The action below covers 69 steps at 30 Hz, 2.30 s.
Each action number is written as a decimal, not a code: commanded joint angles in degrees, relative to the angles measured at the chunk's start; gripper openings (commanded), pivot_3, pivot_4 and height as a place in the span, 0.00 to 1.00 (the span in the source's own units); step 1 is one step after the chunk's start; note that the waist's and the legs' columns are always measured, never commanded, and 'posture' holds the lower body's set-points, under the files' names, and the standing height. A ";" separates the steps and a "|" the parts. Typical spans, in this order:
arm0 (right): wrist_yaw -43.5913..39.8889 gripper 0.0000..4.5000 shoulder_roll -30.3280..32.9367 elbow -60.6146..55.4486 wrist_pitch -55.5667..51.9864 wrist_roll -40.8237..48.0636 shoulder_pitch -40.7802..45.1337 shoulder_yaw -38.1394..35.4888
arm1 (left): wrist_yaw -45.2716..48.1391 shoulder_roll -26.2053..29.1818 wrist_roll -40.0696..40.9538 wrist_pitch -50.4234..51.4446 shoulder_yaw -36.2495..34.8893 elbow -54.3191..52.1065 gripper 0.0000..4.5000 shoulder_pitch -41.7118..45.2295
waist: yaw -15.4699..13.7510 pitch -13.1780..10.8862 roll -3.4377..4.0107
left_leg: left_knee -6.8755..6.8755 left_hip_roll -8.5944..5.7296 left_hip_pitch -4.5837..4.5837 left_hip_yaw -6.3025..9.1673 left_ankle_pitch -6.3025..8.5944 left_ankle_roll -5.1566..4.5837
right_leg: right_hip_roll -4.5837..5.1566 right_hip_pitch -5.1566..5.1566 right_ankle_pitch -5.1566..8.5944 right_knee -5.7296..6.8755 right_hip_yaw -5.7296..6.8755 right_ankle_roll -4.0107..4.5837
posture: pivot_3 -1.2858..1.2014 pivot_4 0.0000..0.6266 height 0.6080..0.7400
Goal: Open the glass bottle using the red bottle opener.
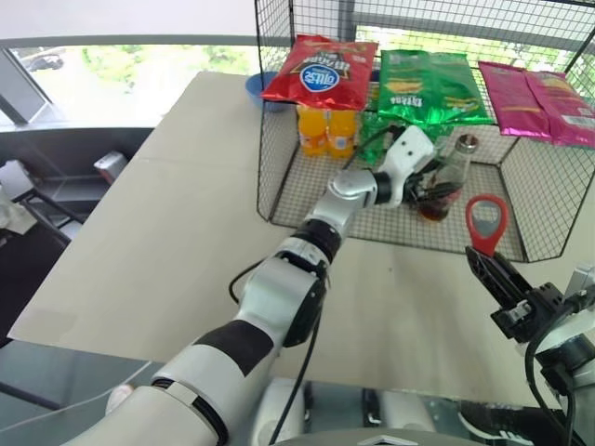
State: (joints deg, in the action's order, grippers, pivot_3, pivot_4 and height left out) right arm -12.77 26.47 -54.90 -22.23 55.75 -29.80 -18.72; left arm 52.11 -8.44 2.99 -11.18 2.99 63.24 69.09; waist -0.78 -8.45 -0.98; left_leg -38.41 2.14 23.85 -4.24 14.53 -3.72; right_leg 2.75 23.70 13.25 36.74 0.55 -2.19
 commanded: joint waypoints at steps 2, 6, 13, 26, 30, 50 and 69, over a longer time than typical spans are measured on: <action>-0.59 0.00 0.24 -0.02 0.82 0.43 0.05 -0.69 | 10.66 2.89 5.67 7.36 2.71 -22.26 0.49 -8.62 | 0.17 0.01 0.04 | 0.00 0.05 -0.03 -0.01 0.00 0.00 | -0.01 0.00 0.00 0.03 -0.03 0.01 | 0.52 0.24 1.00; -1.93 0.00 1.13 0.81 0.77 0.91 0.28 -1.22 | 15.85 9.36 10.51 20.00 5.39 -42.91 0.49 -18.44 | 0.52 0.02 0.09 | 0.00 0.10 -0.07 -0.02 -0.01 0.01 | -0.04 0.02 0.00 0.10 -0.07 0.01 | 0.52 0.24 1.00; -3.90 0.00 3.13 3.26 -0.03 1.78 2.51 -1.20 | 15.16 20.17 15.86 35.19 6.07 -64.71 0.49 -28.63 | -0.06 0.04 0.14 | -0.19 0.10 -0.10 0.01 -0.02 0.02 | -0.01 -0.05 0.00 0.21 -0.04 0.01 | 0.52 0.24 1.00; -8.27 0.00 5.98 6.35 -2.40 -0.19 6.38 1.88 | 11.21 35.93 16.99 39.84 5.79 -78.15 0.49 -43.96 | -0.10 0.08 0.13 | -0.21 0.12 -0.14 0.02 -0.02 0.02 | 0.00 -0.09 0.00 0.22 -0.04 0.02 | 0.52 0.24 1.00; -8.77 0.00 5.98 6.66 -2.69 -0.68 7.27 2.64 | 9.57 35.79 17.77 38.81 5.77 -77.60 0.49 -45.36 | -0.03 0.09 0.14 | -0.22 0.10 -0.19 -0.01 -0.02 0.02 | 0.03 -0.14 0.01 0.21 -0.06 0.04 | 0.52 0.24 1.00; -8.56 0.00 6.13 5.89 -2.84 -9.89 15.45 8.03 | 10.54 33.76 22.44 35.51 6.50 -75.14 0.83 -44.03 | -0.01 0.09 0.15 | -0.21 0.09 -0.18 -0.01 -0.02 0.02 | 0.00 -0.13 0.00 0.22 -0.04 0.03 | 0.52 0.24 1.00; -11.38 0.00 8.81 11.00 14.86 -47.39 22.01 20.10 | 13.21 32.87 21.74 31.35 7.89 -69.82 0.49 -42.06 | -0.06 0.09 0.15 | -0.22 0.05 -0.16 -0.01 -0.02 0.02 | 0.00 -0.12 0.01 0.20 -0.03 0.02 | 0.52 0.24 1.00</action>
State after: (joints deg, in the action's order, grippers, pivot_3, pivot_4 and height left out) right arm -24.66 35.67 -43.83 -11.61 12.68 -9.37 0.86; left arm 64.85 24.64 24.51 20.83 10.74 -6.71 26.20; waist -0.85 -8.36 -0.83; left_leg -38.63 2.19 23.69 -4.26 14.51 -3.69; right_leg 2.76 23.58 13.26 36.94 0.51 -2.18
